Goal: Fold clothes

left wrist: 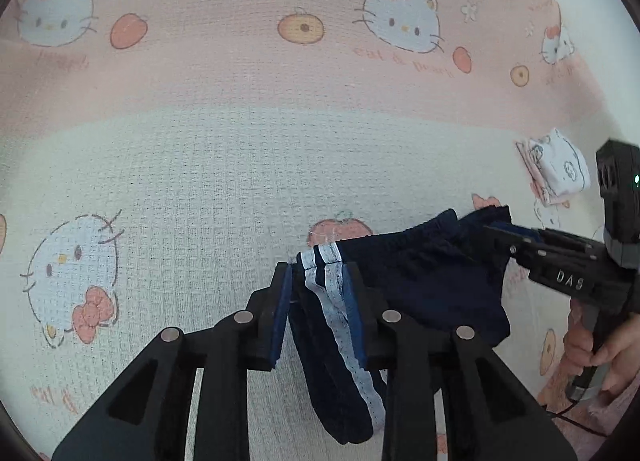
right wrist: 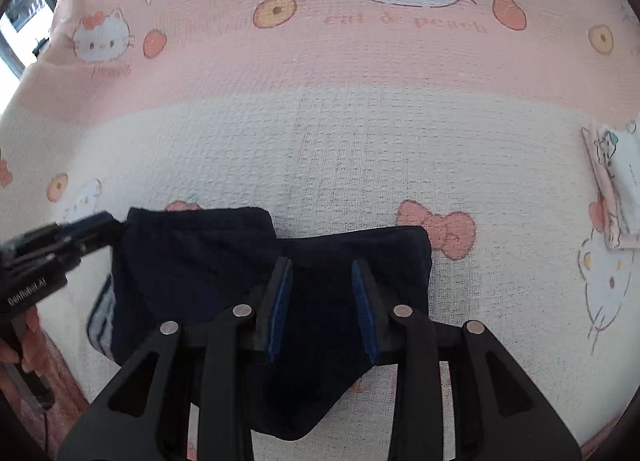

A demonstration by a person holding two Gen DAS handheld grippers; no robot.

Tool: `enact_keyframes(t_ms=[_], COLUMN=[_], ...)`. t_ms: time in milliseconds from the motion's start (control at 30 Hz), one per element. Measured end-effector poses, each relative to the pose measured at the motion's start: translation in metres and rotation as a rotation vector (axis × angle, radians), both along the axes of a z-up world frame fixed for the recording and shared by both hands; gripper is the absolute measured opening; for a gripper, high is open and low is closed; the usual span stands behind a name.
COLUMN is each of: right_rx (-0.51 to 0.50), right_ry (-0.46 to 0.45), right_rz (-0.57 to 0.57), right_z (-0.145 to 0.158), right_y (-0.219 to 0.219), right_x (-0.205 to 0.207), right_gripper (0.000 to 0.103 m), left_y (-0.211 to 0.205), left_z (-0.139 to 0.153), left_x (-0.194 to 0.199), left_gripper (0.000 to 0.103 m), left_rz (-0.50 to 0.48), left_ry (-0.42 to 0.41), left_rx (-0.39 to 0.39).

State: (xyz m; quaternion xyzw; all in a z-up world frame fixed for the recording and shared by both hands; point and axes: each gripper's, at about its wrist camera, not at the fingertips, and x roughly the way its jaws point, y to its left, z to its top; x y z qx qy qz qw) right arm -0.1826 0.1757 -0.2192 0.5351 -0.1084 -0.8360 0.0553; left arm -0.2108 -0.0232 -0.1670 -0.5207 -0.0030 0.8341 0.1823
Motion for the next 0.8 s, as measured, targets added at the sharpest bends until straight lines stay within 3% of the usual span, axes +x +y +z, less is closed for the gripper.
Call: enact_keyframes(t_ms=[133, 200, 267, 333, 400, 567, 700, 800], right_rx=[-0.054, -0.019, 0.025, 0.049, 0.015, 0.001, 0.045, 0.082], right_ry=[0.039, 0.033, -0.015, -0.058, -0.047, 0.037, -0.045, -0.039], right_rz=[0.107, 0.184, 0.19, 0.177, 0.174, 0.204, 0.269, 0.285], right_z=[0.014, 0.01, -0.003, -0.012, 0.002, 0.036, 0.004, -0.01], right_y=[-0.021, -0.039, -0.043, -0.04, -0.031, -0.029, -0.048, -0.046], right_x=[0.011, 0.019, 0.024, 0.028, 0.03, 0.045, 0.053, 0.057], right_gripper=[0.033, 0.033, 0.033, 0.029, 0.03, 0.032, 0.032, 0.031], left_y=[0.026, 0.026, 0.024, 0.025, 0.022, 0.01, 0.019, 0.012], left_z=[0.009, 0.011, 0.007, 0.002, 0.007, 0.018, -0.009, -0.028], left_x=[0.02, 0.019, 0.018, 0.026, 0.042, 0.056, 0.059, 0.064], left_gripper=[0.028, 0.028, 0.028, 0.028, 0.028, 0.028, 0.028, 0.026], left_rz=[-0.094, -0.084, -0.121, -0.207, -0.248, -0.187, -0.23, -0.21], left_ry=[0.053, 0.028, -0.06, -0.107, -0.061, -0.046, -0.164, -0.189], left_rx=[-0.054, -0.063, -0.009, -0.055, -0.151, -0.039, 0.047, -0.112])
